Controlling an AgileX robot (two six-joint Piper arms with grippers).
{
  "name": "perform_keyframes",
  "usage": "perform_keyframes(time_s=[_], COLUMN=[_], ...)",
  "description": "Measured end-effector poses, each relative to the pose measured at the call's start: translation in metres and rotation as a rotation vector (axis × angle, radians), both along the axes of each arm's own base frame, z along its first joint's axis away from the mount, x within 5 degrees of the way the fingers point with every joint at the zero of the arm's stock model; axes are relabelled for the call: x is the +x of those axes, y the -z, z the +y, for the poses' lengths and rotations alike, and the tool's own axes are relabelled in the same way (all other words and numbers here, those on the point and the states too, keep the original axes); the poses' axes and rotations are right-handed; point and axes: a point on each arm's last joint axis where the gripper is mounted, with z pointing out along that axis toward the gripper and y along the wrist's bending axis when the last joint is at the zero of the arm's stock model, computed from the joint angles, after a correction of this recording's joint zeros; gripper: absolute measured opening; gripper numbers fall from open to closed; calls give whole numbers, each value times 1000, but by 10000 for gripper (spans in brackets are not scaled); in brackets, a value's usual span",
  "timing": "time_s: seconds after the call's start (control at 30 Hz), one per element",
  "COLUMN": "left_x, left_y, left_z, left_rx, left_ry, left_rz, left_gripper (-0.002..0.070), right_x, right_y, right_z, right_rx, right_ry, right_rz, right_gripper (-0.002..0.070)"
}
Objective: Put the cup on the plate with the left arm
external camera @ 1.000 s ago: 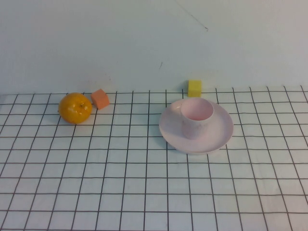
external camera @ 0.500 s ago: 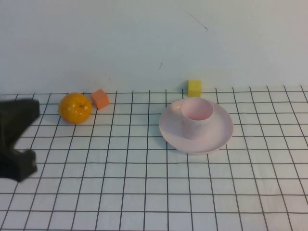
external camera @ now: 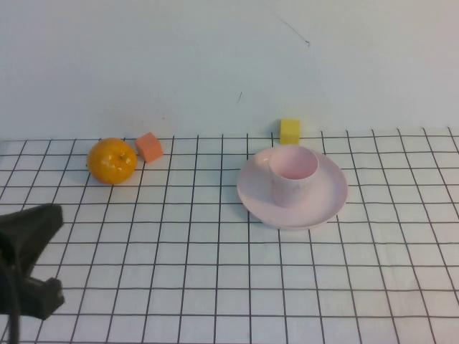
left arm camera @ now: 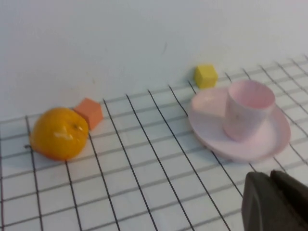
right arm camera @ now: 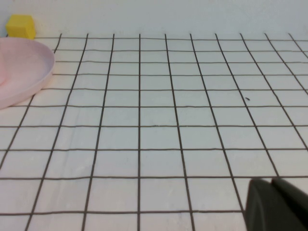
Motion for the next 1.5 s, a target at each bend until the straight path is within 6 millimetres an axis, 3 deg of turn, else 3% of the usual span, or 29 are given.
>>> perform_keyframes(time_s=[0.13,0.43,0.5,1.03,1.5], left_x=[-12,-45,-50,-65,-65], left_y=[18,109,121,149,150], left_z=[17,43,46,50,50], left_rx=[-62,-73,-75,-14,57], left_ry=[-99,-284,-321,-378,-360], left_rz=[-128,-280,-281,-59,-58], left_gripper=[-1,-1,-1,-1,-1], right_x=[0,0,0,0,0], right_y=[0,0,0,0,0], right_z=[0,0,0,0,0], right_rx=[0,0,0,0,0], right_ry=[0,0,0,0,0], right_rz=[0,0,0,0,0], right_gripper=[-2,-2,-2,-2,-2])
